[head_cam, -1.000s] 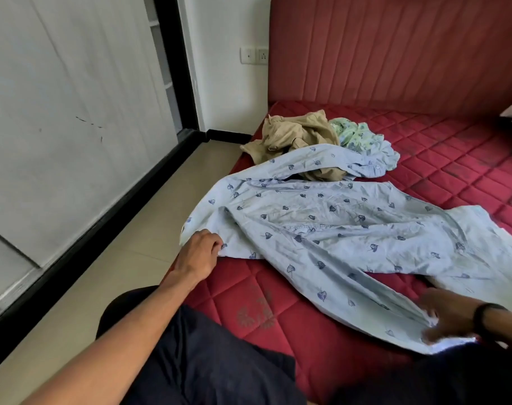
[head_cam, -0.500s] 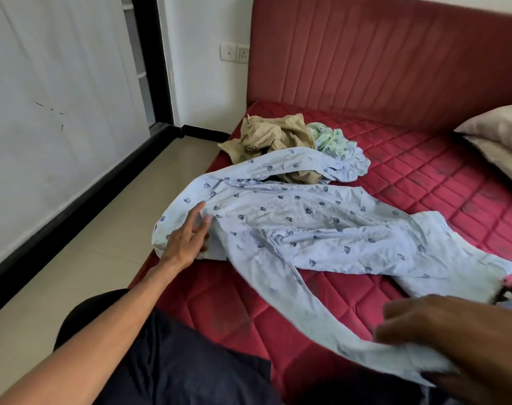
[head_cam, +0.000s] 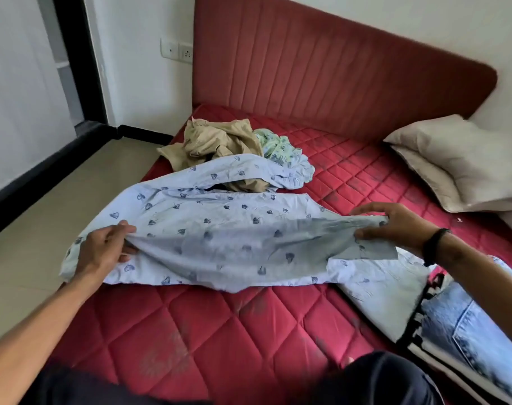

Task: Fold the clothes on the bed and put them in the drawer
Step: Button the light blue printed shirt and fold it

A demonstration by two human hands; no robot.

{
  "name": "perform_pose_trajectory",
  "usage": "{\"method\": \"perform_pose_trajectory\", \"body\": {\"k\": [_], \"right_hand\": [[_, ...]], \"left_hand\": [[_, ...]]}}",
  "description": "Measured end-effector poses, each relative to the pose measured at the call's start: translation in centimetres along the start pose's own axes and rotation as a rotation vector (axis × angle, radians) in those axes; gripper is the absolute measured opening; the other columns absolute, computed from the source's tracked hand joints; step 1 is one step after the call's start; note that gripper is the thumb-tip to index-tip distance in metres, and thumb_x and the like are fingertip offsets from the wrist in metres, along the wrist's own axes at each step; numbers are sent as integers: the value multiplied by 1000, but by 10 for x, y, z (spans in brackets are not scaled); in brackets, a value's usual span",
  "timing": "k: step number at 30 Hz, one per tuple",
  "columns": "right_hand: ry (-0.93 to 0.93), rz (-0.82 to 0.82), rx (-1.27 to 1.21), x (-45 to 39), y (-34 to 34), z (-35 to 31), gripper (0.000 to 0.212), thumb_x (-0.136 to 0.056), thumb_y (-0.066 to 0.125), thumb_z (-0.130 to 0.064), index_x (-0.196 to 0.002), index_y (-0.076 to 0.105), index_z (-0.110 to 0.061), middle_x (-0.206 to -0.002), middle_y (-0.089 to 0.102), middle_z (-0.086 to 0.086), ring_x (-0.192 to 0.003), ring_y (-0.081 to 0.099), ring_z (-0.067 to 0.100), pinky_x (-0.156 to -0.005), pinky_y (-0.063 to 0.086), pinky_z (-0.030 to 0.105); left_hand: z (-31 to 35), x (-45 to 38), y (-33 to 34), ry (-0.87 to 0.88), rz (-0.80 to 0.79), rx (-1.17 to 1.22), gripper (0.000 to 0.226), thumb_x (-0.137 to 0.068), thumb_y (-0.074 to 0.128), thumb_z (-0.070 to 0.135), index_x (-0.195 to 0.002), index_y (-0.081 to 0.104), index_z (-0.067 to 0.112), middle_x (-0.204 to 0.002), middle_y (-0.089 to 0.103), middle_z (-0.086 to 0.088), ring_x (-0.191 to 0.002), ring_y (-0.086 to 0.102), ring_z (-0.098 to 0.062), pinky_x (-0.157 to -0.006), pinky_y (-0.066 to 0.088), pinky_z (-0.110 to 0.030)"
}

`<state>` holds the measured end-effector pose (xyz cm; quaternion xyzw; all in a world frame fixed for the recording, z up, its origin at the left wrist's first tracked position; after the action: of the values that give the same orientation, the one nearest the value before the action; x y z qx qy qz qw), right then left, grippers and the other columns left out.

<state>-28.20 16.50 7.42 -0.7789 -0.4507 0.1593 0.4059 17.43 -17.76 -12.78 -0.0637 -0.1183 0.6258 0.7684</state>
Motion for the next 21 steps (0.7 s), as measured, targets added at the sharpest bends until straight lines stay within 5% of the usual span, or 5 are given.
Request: {"method": "perform_pose_trajectory", "body": {"k": [3, 9, 14, 18, 21], "right_hand": [[164, 125, -44, -38, 12, 66, 41, -71, 92, -14, -109, 76, -19, -85, 72, 5, -85, 71, 29, -72, 56, 33], [314, 284, -11, -66, 59, 146, 44, -80, 82, -3, -121, 70, -16, -107, 69, 19, -92, 64, 30, -85, 52, 37], [34, 595, 197, -47, 60, 125, 46, -85, 69, -10, -130, 62, -9, -119, 64, 20, -112, 59, 40, -100, 47, 49], [-526, 192, 570, -9, 107, 86, 76, -88, 67, -55, -152, 46, -20, -157, 42, 10, -143, 42, 33, -116, 37, 45], [-539, -66, 875, 3, 130, 116, 82, -87, 55, -34, -162, 21, -31, -171, 16, 5, -154, 27, 32, -118, 36, 50]], "left_hand": [[-3, -8, 8, 47, -49, -113, 19, -104, 55, 35, -104, 72, 27, -98, 77, -6, -76, 75, -19, -59, 55, -28], [7, 7, 24, 207, -16, -663, 46, -90, 61, 59, -128, 59, 34, -104, 68, -1, -100, 66, -32, -84, 52, -48], [61, 81, 85, 838, -229, -906, 71, -88, 63, 65, -147, 52, 28, -141, 48, -6, -129, 48, -29, -105, 44, -51], [38, 109, 135, 1083, -514, -1064, 76, -93, 40, 69, -158, 37, 30, -166, 29, 6, -153, 29, -20, -126, 11, -37], [18, 105, 134, 1158, -540, -1146, 63, -101, 34, 54, -159, 34, 29, -169, 25, 7, -154, 29, -18, -124, 18, -40]]}}
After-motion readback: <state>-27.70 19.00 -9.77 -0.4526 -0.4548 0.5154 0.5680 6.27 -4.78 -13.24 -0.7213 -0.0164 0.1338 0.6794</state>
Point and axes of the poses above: each hand's wrist, its own x-axis away from the middle knuckle, its own y-axis out of the palm, z = x × y, the point moved 6 cm from there along -x, towards the middle knuckle
